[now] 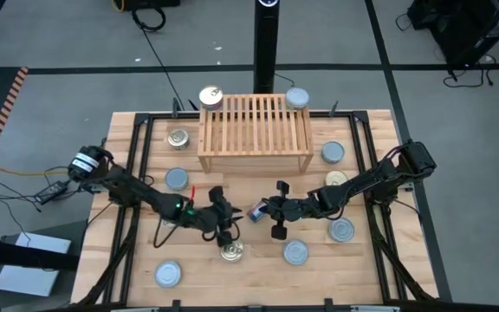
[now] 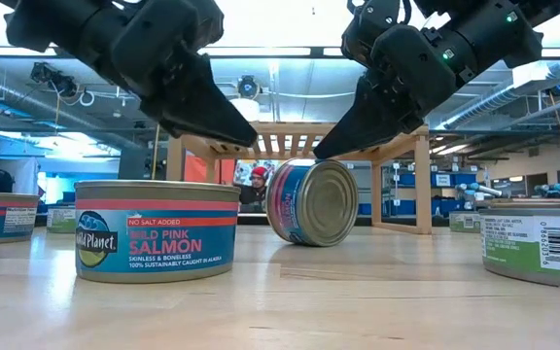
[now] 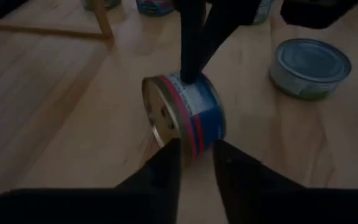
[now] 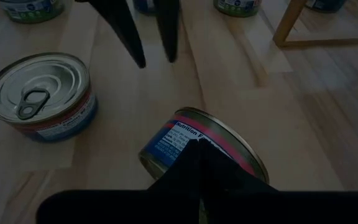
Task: Stack canned seafood by type on shelf
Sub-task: Put the blue-pink tuna can on the shelf
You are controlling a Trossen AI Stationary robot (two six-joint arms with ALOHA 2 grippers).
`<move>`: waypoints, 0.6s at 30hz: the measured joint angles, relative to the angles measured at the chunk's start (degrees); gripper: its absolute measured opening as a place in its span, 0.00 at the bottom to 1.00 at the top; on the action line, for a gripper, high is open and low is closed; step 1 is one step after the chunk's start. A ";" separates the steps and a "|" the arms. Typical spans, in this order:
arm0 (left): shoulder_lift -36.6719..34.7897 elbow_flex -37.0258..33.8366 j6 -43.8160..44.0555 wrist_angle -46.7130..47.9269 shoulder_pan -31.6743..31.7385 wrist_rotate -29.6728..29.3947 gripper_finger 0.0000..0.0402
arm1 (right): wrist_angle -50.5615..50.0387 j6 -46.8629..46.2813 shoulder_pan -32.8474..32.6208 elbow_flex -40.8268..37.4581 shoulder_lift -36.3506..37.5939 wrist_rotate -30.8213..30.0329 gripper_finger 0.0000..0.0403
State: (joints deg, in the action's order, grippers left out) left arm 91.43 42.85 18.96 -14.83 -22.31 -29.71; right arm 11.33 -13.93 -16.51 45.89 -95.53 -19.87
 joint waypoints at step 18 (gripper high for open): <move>9.49 2.36 2.34 -9.37 0.00 -2.52 0.77 | -0.24 -0.02 0.00 0.02 0.00 0.02 0.02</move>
State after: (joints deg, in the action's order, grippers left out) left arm 100.92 45.21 21.30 -24.20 -22.31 -32.22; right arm 11.09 -13.96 -16.51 45.91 -95.53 -19.86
